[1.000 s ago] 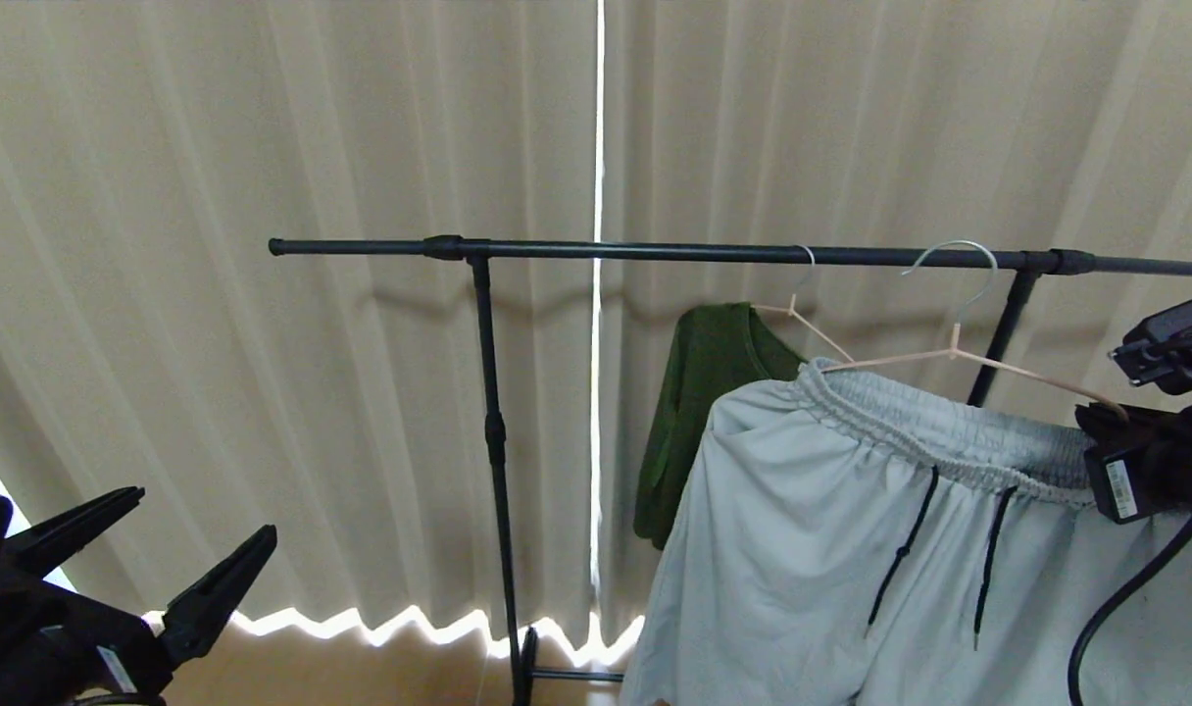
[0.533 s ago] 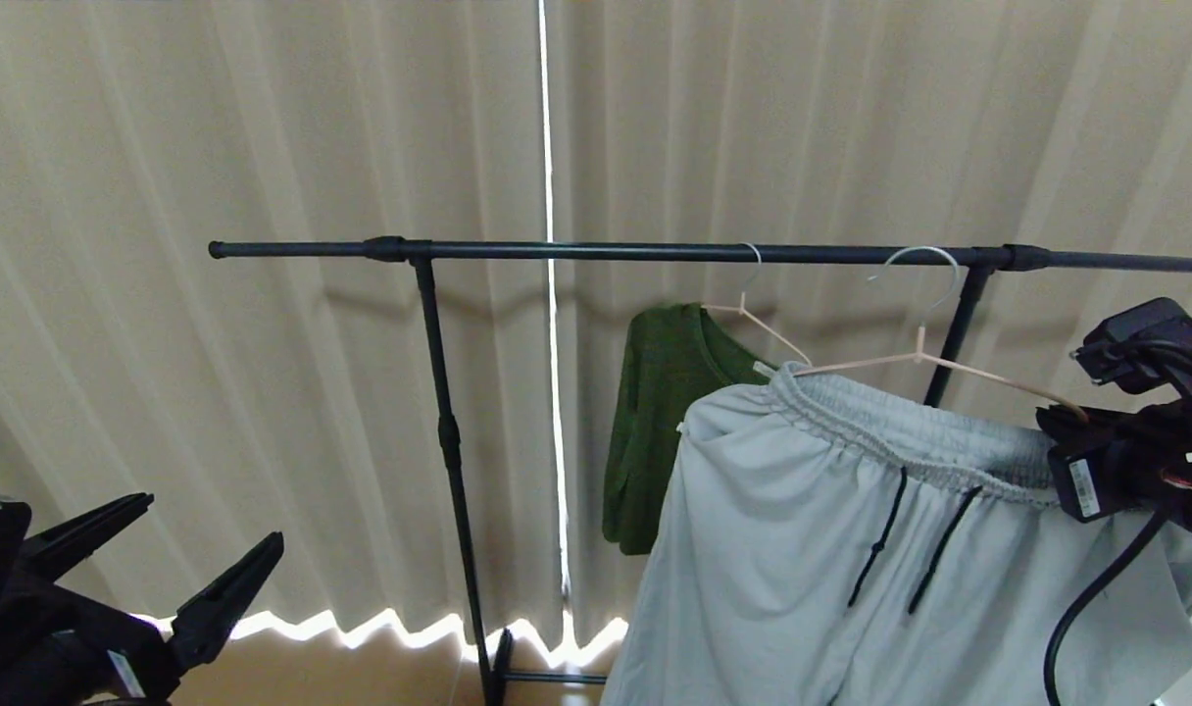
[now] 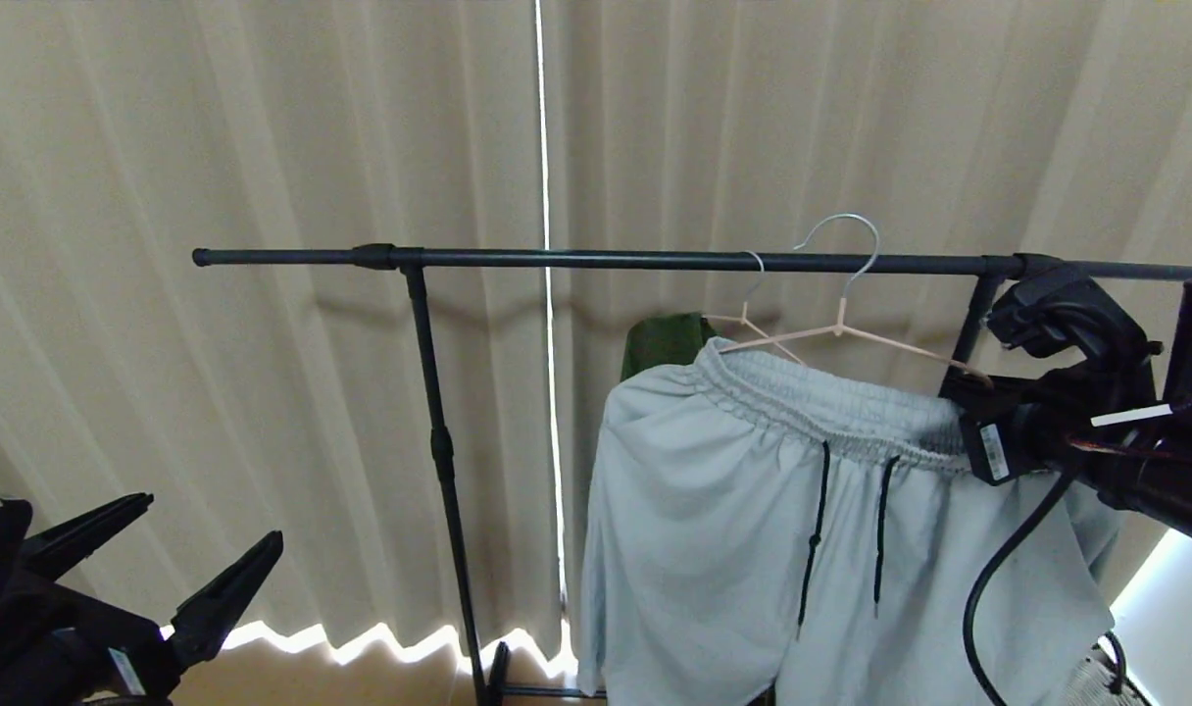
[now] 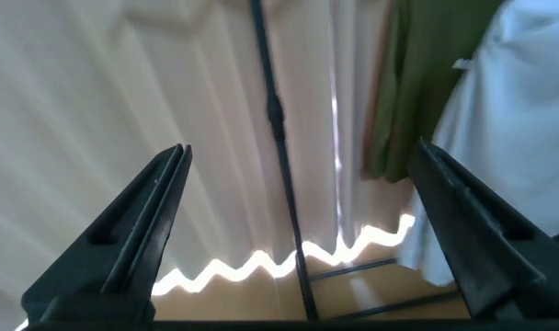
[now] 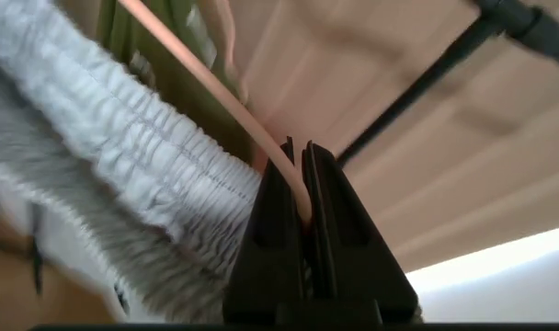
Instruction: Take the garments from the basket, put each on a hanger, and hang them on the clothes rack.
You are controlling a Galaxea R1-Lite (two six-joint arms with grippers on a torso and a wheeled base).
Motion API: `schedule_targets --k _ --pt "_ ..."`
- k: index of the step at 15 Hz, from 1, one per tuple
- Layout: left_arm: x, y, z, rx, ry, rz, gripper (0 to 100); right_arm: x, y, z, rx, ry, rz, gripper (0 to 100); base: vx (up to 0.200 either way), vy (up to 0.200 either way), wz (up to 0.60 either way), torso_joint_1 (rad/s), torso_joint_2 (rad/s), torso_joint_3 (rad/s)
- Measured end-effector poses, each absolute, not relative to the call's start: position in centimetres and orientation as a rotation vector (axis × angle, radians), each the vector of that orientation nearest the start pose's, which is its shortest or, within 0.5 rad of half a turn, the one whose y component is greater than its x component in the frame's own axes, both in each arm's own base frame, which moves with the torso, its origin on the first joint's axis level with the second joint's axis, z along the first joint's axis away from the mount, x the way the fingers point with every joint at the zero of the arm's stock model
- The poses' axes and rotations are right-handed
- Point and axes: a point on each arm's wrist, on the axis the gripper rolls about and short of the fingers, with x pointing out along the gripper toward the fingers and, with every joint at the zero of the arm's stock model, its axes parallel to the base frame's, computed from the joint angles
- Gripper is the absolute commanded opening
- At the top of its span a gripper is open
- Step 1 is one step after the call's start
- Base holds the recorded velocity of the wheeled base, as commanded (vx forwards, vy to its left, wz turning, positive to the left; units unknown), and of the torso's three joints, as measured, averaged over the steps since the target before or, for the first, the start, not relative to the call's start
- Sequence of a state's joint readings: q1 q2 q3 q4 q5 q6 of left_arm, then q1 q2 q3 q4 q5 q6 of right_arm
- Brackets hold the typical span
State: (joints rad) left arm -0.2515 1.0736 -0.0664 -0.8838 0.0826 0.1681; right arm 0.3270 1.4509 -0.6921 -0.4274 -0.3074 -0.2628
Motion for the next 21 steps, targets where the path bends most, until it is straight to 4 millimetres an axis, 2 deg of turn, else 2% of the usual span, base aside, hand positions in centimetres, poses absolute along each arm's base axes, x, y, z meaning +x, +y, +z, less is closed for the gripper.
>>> schedule_targets --k 7,15,21 --pt "11.2 -2.7 14.3 0.192 0.11 -0.179 100 24.3 9.2 19.2 -0.34 0.335 0.108 0 0.2 0.0 0.0 0.006 0.0 0.003" --pt "10.9 -2.6 14.7 0.197 0.077 -0.179 100 25.7 12.0 18.8 -0.389 0.342 0.012 0 0.0 0.0 0.0 0.0 0.0 0.0" --pt "10.9 -2.6 14.8 0.197 0.074 -0.179 100 28.7 14.3 18.0 -0.426 0.346 -0.113 0 0.0 0.0 0.0 0.0 0.0 0.0"
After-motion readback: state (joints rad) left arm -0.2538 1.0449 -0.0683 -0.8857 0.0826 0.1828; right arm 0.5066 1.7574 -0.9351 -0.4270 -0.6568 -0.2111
